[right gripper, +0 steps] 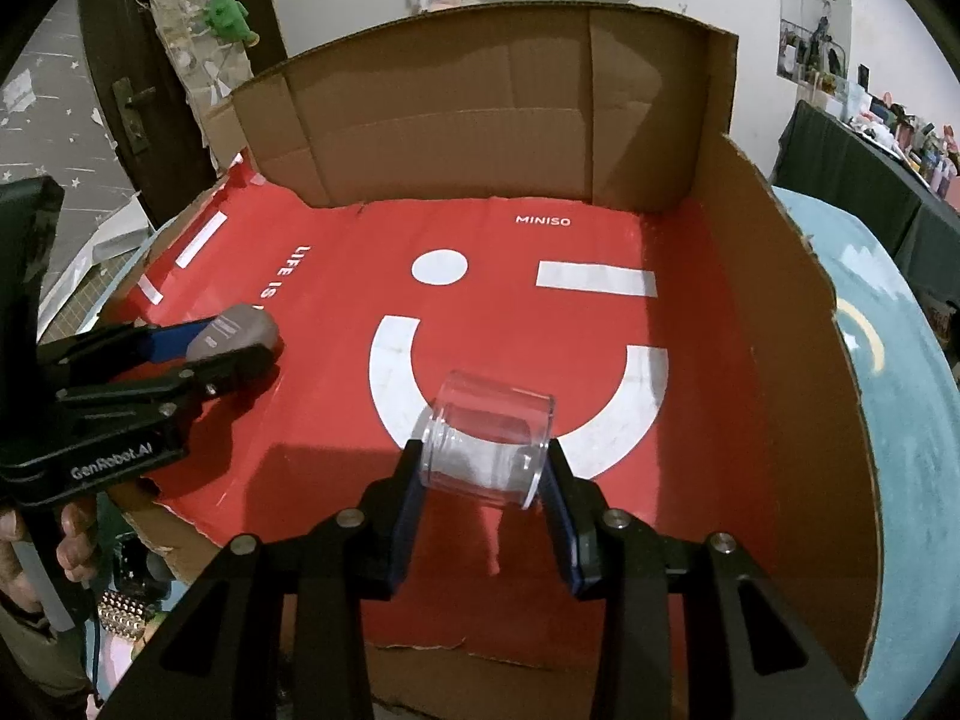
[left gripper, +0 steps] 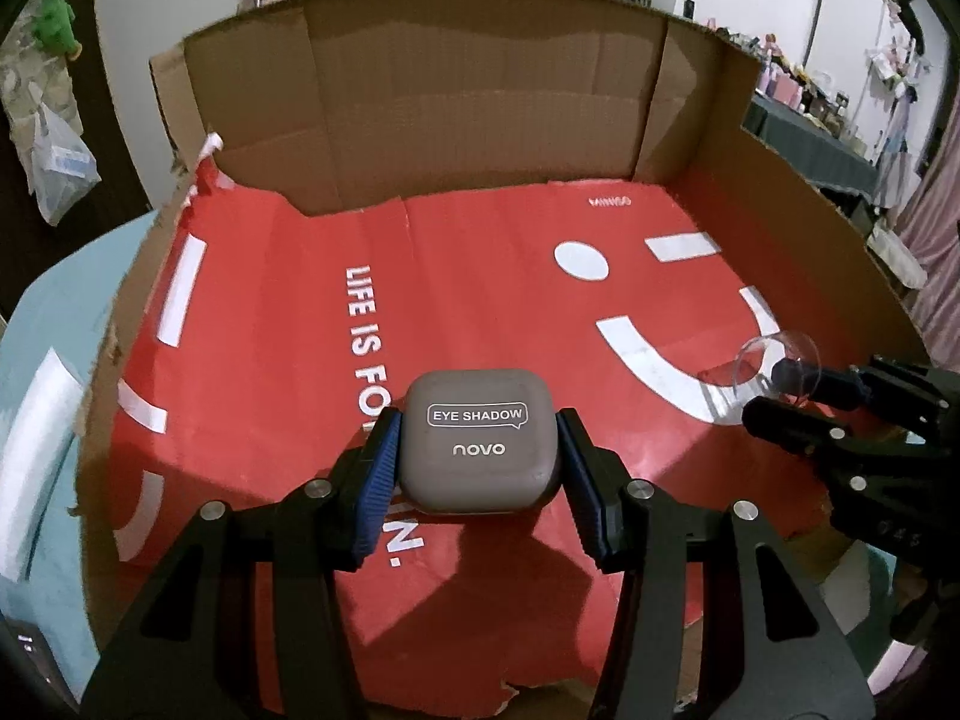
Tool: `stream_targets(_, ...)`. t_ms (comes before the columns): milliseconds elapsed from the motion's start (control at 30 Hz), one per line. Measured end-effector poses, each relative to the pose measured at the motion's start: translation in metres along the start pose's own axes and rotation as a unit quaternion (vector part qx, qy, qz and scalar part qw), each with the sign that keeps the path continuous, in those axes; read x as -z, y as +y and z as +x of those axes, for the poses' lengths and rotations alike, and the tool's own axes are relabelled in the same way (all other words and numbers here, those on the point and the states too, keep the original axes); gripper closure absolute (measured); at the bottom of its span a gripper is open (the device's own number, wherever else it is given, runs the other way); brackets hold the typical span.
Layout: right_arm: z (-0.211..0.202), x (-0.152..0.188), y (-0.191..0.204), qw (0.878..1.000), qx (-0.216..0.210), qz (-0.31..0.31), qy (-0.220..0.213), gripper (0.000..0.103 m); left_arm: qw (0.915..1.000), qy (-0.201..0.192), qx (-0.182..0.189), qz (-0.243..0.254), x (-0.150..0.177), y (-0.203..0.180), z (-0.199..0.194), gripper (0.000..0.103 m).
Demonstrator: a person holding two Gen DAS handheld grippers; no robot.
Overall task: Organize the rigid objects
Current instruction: 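Carry the cup with right tool into the box while left tool carries the case in, then open both tools to release cup and case, then withdraw from the box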
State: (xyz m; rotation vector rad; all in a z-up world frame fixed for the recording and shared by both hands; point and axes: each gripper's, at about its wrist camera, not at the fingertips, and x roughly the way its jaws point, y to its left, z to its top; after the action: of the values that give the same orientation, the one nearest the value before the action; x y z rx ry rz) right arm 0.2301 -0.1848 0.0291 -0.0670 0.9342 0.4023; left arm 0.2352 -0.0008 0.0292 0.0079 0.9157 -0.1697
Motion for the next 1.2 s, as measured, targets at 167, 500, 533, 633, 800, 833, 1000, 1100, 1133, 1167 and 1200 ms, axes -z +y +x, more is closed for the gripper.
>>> stream_targets(167, 0.002, -0.001, 0.001, 1.000, 0.003, -0.001, 0.008, 0.063, 1.0000, 0.007, -0.002, 0.002, 0.001, -0.001, 0.004, 0.054)
stream_targets(500, 0.003, -0.001, 0.001, 1.000, 0.006, -0.002, 0.010, 0.063, 0.9999, 0.013, -0.006, 0.006, 0.000, -0.003, 0.006, 0.053)
stream_targets(533, 0.003, -0.001, 0.002, 1.000, 0.006, -0.003, 0.010, 0.063, 0.9999, 0.014, -0.005, 0.007, 0.000, -0.003, 0.006, 0.049)
stream_targets(633, 0.003, -0.001, 0.002, 1.000, 0.006, -0.002, 0.010, 0.060, 0.9997, 0.021, -0.014, 0.007, 0.001, -0.003, 0.007, 0.035)
stream_targets(800, 0.003, -0.001, 0.001, 1.000, 0.006, -0.003, 0.006, 0.054, 0.9997, 0.008, -0.023, 0.006, 0.000, -0.002, 0.002, 0.030)
stream_targets(833, 0.003, -0.002, 0.001, 1.000, 0.006, -0.004, 0.005, 0.053, 0.9997, 0.005, -0.022, 0.004, 0.000, -0.001, 0.001, 0.026)
stream_targets(1000, -0.002, -0.002, 0.002, 1.000, 0.009, -0.005, -0.002, 0.048, 0.9997, -0.011, -0.023, -0.002, -0.002, 0.001, -0.007, 0.016)
stream_targets(1100, -0.006, -0.002, 0.002, 1.000, 0.007, -0.005, -0.007, 0.044, 0.9994, -0.021, -0.026, -0.003, -0.002, 0.002, -0.012, 0.008)
stream_targets(1133, -0.008, -0.002, 0.002, 1.000, 0.007, -0.004, -0.009, 0.042, 0.9993, -0.025, -0.028, -0.002, -0.001, 0.001, -0.014, 0.005)
stream_targets(1167, -0.009, -0.001, 0.003, 1.000, 0.006, -0.004, -0.010, 0.040, 0.9992, -0.028, -0.030, -0.001, -0.001, 0.001, -0.017, 0.004)
stream_targets(1200, -0.011, -0.001, 0.003, 1.000, 0.006, -0.004, -0.012, 0.039, 0.9989, -0.033, -0.033, 0.000, -0.001, 0.000, -0.019, 0.004)
